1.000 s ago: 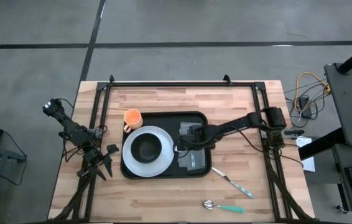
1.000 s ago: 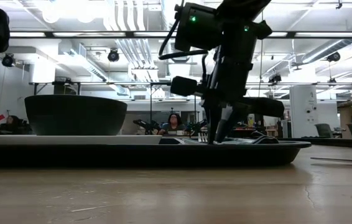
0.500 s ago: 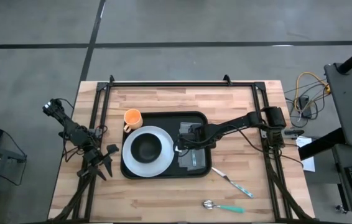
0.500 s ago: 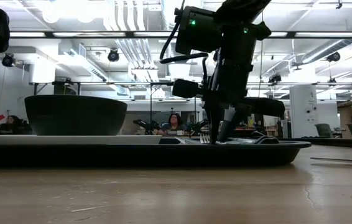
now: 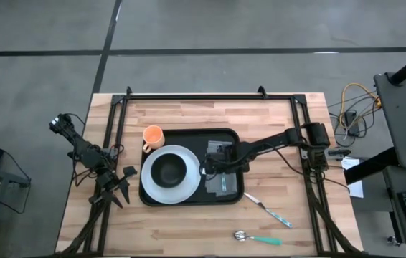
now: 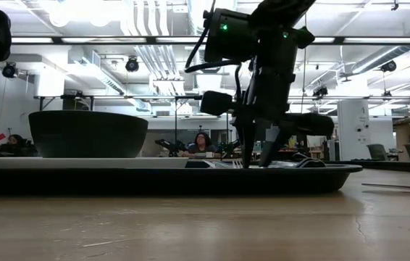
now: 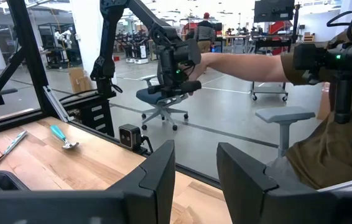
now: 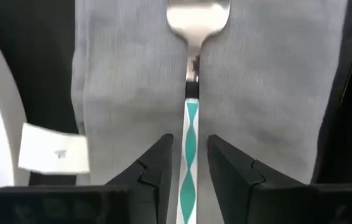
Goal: Set up tray
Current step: Put the green spoon on the gray napkin to the left of the white and blue fork
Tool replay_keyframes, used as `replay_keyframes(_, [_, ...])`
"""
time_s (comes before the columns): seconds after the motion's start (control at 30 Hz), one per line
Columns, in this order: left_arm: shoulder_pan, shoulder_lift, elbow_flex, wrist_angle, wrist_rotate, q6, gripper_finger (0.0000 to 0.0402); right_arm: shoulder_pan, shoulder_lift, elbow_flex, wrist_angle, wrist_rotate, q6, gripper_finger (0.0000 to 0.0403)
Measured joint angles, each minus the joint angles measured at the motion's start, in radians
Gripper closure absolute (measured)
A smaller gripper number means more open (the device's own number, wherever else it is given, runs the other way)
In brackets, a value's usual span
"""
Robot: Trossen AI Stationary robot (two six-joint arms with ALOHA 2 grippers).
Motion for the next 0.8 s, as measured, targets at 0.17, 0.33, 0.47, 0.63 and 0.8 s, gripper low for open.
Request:
replay_keyframes(0.17, [0.000, 0.000, 0.000, 0.000, 0.000, 0.000, 0.0301, -0.008, -0.019, 0.000, -0.001, -0.039, -0.013, 0.0320])
replay_keyframes(0.33, [0.000, 0.000, 0.000, 0.000, 0.000, 0.000, 0.0301, -0.015, -0.060, 0.000, -0.003, -0.036, -0.032, 0.0332])
replay_keyframes(0.47, [0.000, 0.000, 0.000, 0.000, 0.000, 0.000, 0.0301, -0.014, -0.089, 0.000, -0.001, -0.020, -0.052, 0.0338])
replay_keyframes(0.63, [0.000, 0.000, 0.000, 0.000, 0.000, 0.000, 0.0301, -0.014, -0.112, 0.000, -0.001, -0.021, -0.112, 0.0339])
replay_keyframes(0.8, [0.000, 0.000, 0.000, 0.000, 0.000, 0.000, 0.0301, -0.014, -0.120, 0.000, 0.000, -0.098, -0.181, 0.0339])
